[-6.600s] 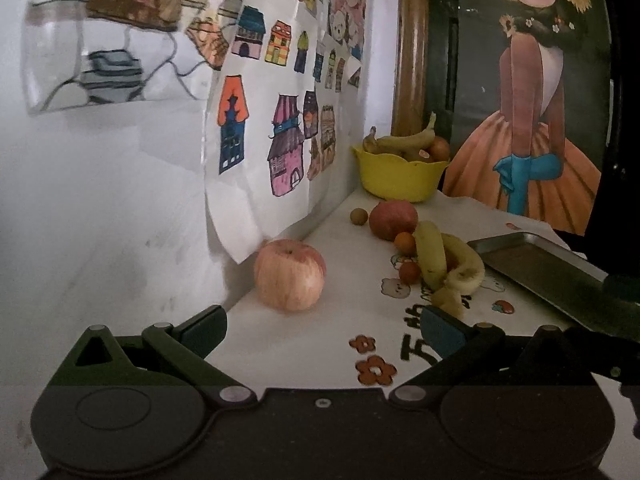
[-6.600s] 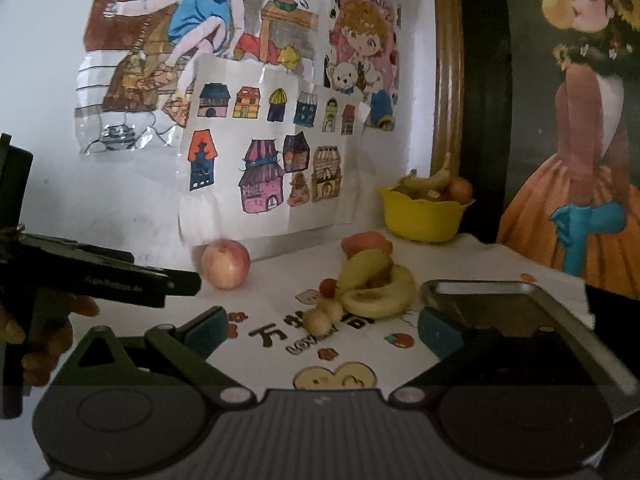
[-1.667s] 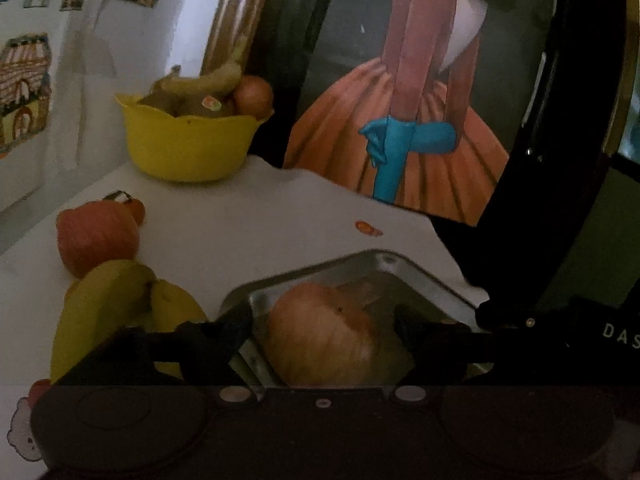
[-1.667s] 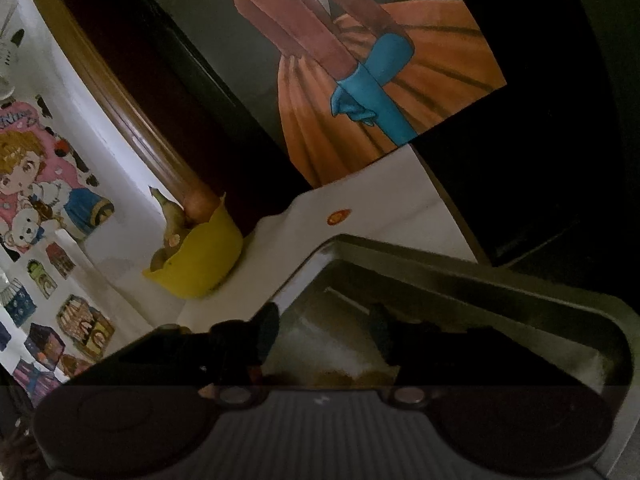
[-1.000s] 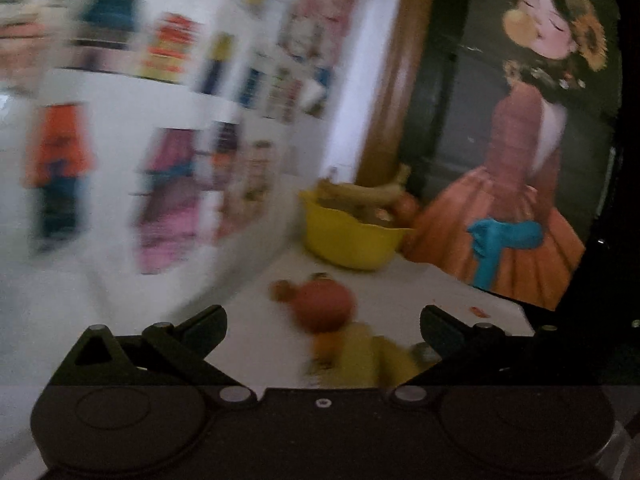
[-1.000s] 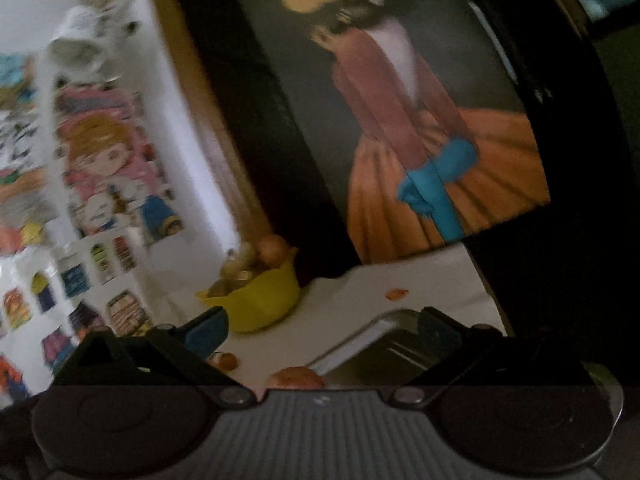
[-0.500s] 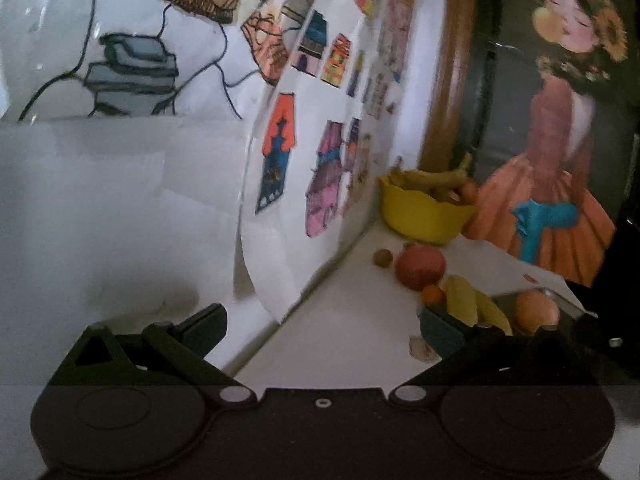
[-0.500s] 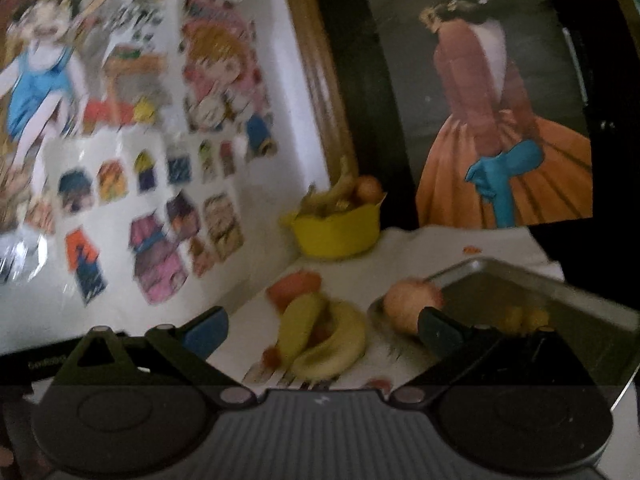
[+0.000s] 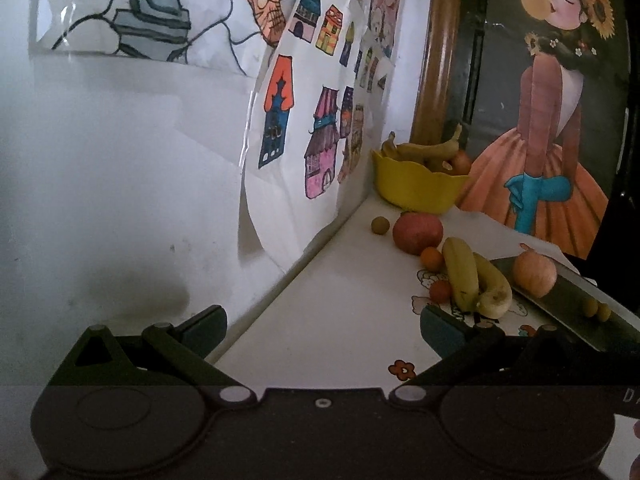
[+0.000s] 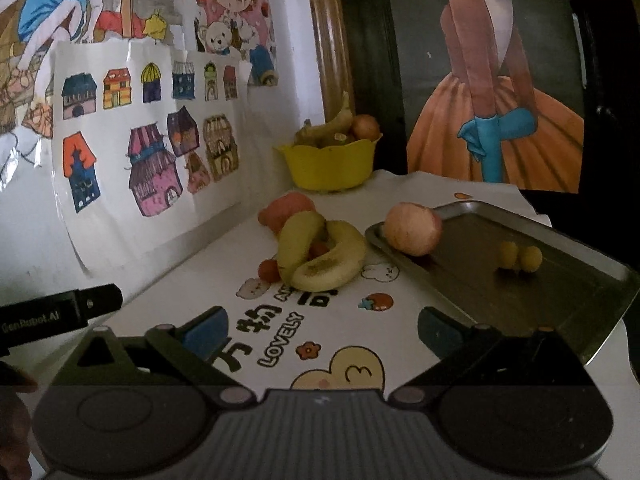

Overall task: Organize fruits
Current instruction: 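Move the open left tool toward the pair of bananas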

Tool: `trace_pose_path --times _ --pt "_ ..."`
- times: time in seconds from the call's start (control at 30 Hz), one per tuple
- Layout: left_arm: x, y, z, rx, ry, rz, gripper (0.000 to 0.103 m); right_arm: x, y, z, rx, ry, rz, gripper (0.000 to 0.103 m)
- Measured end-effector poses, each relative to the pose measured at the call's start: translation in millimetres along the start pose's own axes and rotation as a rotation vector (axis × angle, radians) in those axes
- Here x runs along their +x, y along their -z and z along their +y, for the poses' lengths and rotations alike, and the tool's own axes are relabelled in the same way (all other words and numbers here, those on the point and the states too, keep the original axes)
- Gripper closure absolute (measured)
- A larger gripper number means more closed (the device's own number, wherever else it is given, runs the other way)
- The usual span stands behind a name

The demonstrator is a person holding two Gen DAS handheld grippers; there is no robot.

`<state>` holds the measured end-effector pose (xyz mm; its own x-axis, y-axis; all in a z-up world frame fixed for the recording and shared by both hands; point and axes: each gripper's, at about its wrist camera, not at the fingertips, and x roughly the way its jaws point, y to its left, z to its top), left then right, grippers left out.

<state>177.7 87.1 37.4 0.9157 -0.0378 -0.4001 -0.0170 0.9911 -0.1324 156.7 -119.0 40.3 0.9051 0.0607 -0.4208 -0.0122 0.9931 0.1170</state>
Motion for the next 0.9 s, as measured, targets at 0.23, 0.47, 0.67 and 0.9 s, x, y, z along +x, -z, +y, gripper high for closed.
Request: trace_pose_path --times 0.23,0.47,0.67,0.9 --pt "6.6 -0.2 -4.6 0.022 -0.006 0.020 0.001 5.6 1.2 -4.9 0.005 -0.003 0.043 0.000" --pt "14.8 0.0 -7.9 0.043 -0.013 0.042 0.001 10.5 1.8 -11.1 -0.003 0.001 0.083 0.000" --pt "26.6 -2.0 -15.9 0.085 -0.021 0.064 0.001 16.0 -8.5 -19.9 -0.052 -0.018 0.084 0.000" --pt "47.2 -10.7 -30.8 0.113 0.000 0.088 0.001 45.9 -35.2 -39.7 -0.037 -0.066 0.073 0.000"
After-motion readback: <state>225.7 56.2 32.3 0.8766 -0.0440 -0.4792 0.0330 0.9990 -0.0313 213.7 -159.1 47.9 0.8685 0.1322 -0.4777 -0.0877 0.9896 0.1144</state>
